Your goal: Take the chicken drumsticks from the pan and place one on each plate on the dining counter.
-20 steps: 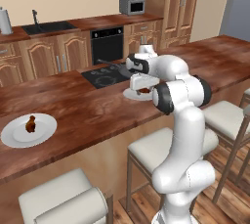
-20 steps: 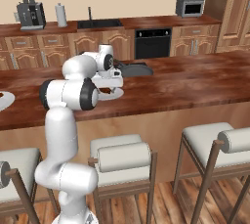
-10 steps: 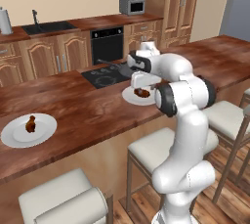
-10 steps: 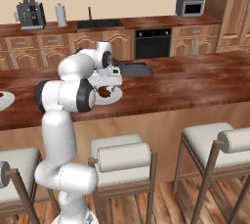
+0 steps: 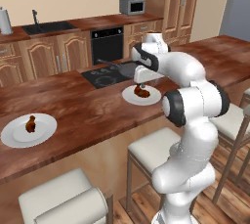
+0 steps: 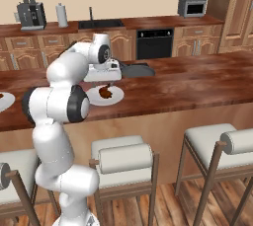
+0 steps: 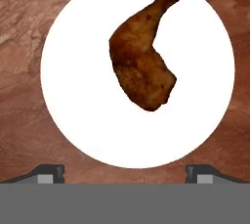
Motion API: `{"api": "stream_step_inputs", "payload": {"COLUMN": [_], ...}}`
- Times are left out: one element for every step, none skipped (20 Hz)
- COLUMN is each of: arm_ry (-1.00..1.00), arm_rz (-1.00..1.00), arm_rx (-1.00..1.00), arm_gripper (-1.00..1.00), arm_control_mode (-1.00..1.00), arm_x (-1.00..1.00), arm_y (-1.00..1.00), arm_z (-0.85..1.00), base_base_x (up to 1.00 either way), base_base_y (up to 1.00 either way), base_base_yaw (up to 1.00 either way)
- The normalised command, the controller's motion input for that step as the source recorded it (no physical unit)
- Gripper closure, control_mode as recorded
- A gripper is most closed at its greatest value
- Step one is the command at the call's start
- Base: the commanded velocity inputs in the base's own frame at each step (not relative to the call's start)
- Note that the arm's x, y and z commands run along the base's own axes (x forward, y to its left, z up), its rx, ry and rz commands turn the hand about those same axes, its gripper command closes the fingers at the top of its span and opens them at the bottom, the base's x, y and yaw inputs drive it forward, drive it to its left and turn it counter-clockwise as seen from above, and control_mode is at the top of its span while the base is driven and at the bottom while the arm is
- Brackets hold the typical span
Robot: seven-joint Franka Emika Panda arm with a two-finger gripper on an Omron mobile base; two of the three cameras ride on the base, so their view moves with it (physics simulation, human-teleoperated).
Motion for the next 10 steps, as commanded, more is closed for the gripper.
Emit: {"api": "stream_step_inputs", "payload": {"arm_ry": [-0.17,-0.16,-0.20,-0.25,-0.26,-0.26,-0.29,-0.28,-0.27,-0.24], "arm_rz": [0.00,0.00,0.00,0.00,0.00,0.00,0.00,0.00,0.00,0.00], "arm_rx": [0.05,0.01,0.01,0.00,0.00,0.00,0.00,0.00,0.00,0.00], "arm_gripper": [-1.00,-1.00,-1.00,-1.00,-1.00,-1.00,-1.00,-1.00,-1.00,-1.00], "arm_control_mode": [-1.00,-1.00,-1.00,-1.00,-1.00,-1.00,-1.00,-1.00,-1.00,-1.00], "arm_x": [-1.00,-1.00,-1.00,-1.00,-1.00,-1.00,-1.00,-1.00,-1.00,-1.00], "arm_y": [0.00,0.00,0.00,0.00,0.00,0.00,0.00,0.00,0.00,0.00], "arm_z": [0.33,0.27,0.24,0.17,0.17,0.14,0.13,0.12,0.12,0.13], "base_base_x": [0.00,0.00,0.00,0.00,0.00,0.00,0.00,0.00,0.00,0.00], "base_base_y": [0.00,0.00,0.00,0.00,0.00,0.00,0.00,0.00,0.00,0.00], "base_base_yaw": [0.00,0.00,0.00,0.00,0.00,0.00,0.00,0.00,0.00,0.00]}}
